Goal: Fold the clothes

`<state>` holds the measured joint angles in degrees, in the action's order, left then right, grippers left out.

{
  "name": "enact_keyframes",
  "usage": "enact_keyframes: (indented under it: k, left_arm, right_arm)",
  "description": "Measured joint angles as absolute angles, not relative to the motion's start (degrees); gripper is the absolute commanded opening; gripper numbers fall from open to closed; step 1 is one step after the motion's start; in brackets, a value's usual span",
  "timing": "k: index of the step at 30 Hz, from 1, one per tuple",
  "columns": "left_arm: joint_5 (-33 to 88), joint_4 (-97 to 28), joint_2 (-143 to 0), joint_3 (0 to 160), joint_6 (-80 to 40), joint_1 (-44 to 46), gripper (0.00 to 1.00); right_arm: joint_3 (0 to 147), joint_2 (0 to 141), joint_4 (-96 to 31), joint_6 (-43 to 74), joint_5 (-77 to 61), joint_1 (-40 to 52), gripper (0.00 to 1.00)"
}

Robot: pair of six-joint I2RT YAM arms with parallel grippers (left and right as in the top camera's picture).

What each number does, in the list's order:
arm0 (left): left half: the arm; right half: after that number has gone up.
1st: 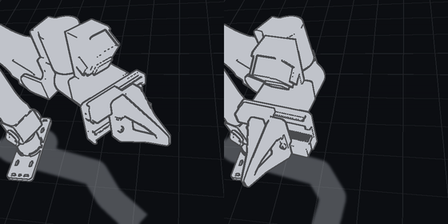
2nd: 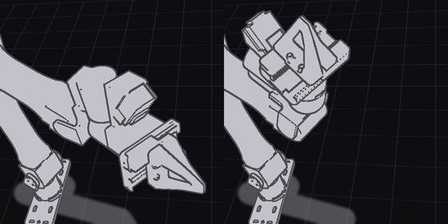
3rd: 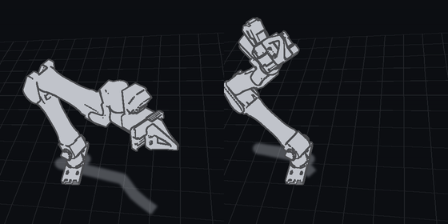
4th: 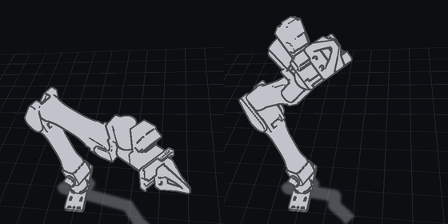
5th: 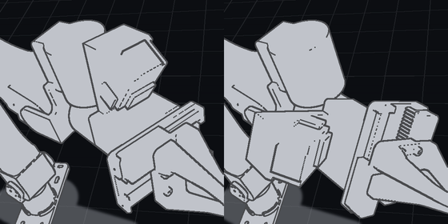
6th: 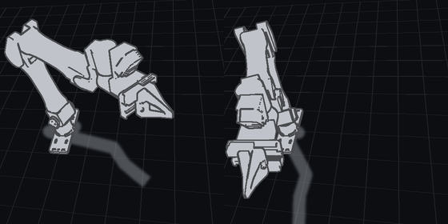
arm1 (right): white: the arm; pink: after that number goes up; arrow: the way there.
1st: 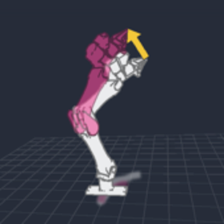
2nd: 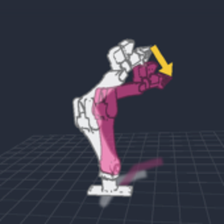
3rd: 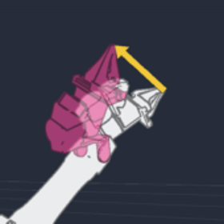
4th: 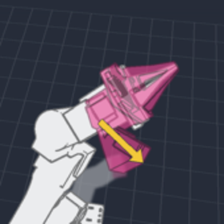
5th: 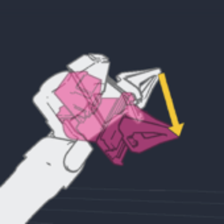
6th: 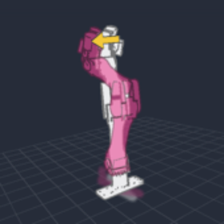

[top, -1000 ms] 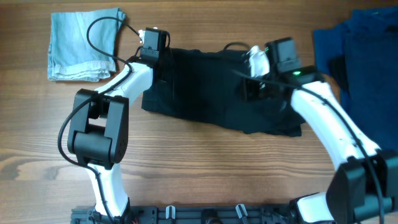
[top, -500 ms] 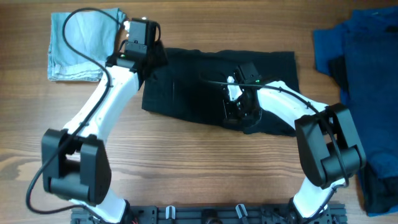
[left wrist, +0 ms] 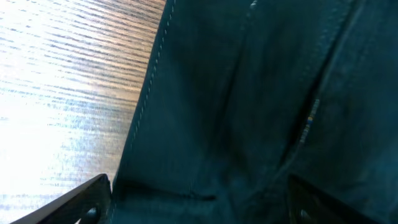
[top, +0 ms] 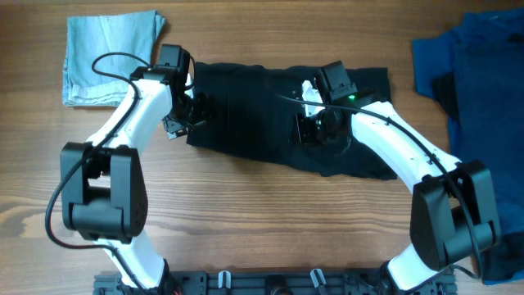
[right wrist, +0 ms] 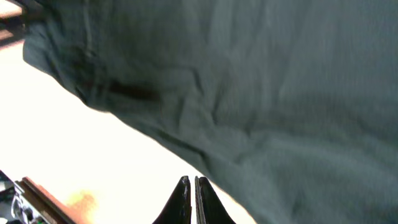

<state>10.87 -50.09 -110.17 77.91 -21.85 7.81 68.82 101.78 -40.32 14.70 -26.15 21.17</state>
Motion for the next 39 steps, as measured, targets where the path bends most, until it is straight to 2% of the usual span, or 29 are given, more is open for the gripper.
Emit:
enact_keyframes:
  k: [11,16,22,26,32,33,35,37,39]
  left_arm:
    - [11.46,-41.89,-116.09,77.97,-20.6,4.75,0.88]
    - [11.49,-42.24,-116.81,78.63,-20.6,4.75,0.83]
    - [11.9,-44.01,-118.21,80.44,-20.6,4.71,0.84]
    - [11.88,-44.42,-118.43,80.66,-20.25,5.04,0.76]
    - [15.07,-44.8,-118.72,80.9,-20.16,6.79,0.75]
    - [15.44,-44.84,-118.72,80.9,-20.16,6.92,0.73]
    - [16.32,-45.08,-118.78,80.9,-20.08,7.03,0.56]
    - [17.21,-45.43,-119.07,81.01,-20.03,7.09,0.31]
    - [18.44,-45.8,-119.48,80.88,-19.99,7.22,0.17]
  right_arm:
    - [68.82,101.78,-35.09,16.29,-25.47,21.17,0.04]
    - [68.71,101.78,-32.23,18.44,-23.44,21.17,0.04]
    - [67.77,101.78,-30.52,24.1,-19.77,21.17,0.04]
    - [67.75,101.78,-28.93,26.63,-17.87,21.17,0.04]
    - [67.75,106.02,-27.75,27.88,-17.98,21.17,0.04]
    - [67.75,107.26,-27.49,27.9,-18.26,21.17,0.04]
    - [67.75,110.0,-26.74,28.12,-19.73,21.17,0.04]
    - [67.75,111.37,-26.46,28.29,-21.06,21.17,0.04]
    - [67.72,111.59,-26.46,28.29,-21.69,21.17,0.04]
